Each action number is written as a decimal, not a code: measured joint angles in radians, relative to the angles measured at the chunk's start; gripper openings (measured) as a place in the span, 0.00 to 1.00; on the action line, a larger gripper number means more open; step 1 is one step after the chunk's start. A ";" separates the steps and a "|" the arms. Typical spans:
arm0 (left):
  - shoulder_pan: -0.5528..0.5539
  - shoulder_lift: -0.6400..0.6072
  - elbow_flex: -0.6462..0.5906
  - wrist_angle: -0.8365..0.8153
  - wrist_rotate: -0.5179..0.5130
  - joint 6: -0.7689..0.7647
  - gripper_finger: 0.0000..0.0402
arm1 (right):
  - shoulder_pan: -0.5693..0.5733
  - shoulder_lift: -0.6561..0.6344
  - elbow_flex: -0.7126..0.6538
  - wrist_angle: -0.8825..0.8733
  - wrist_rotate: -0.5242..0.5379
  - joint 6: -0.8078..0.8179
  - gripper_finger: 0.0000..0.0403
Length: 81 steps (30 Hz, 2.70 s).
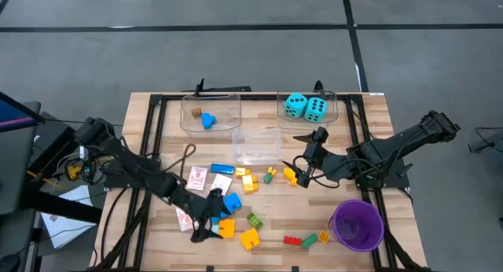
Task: Pick & Place Toys
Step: Put the yellow game piece into the top left transparent bin
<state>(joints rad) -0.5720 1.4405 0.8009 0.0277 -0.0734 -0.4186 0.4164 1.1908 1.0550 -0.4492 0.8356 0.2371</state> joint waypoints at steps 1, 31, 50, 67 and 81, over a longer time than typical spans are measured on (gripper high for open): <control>-0.008 0.015 0.000 0.015 0.001 -0.005 0.98 | 0.000 0.000 0.000 0.000 0.000 0.000 0.98; -0.154 0.298 0.000 0.125 -0.392 0.011 0.99 | 0.000 0.000 0.000 -0.008 -0.001 0.007 0.98; -0.157 0.389 0.014 0.125 -0.408 -0.048 0.97 | 0.000 0.000 0.000 -0.016 -0.001 0.018 0.98; -0.156 0.359 0.013 0.157 -0.380 -0.049 0.72 | 0.000 0.000 0.000 -0.016 -0.001 0.018 0.98; -0.122 -0.004 0.013 0.133 -0.665 0.264 0.73 | 0.000 0.000 0.000 -0.015 -0.001 0.018 0.98</control>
<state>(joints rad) -0.6941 1.4360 0.8139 0.1612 -0.7386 -0.1547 0.4164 1.1908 1.0550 -0.4644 0.8349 0.2550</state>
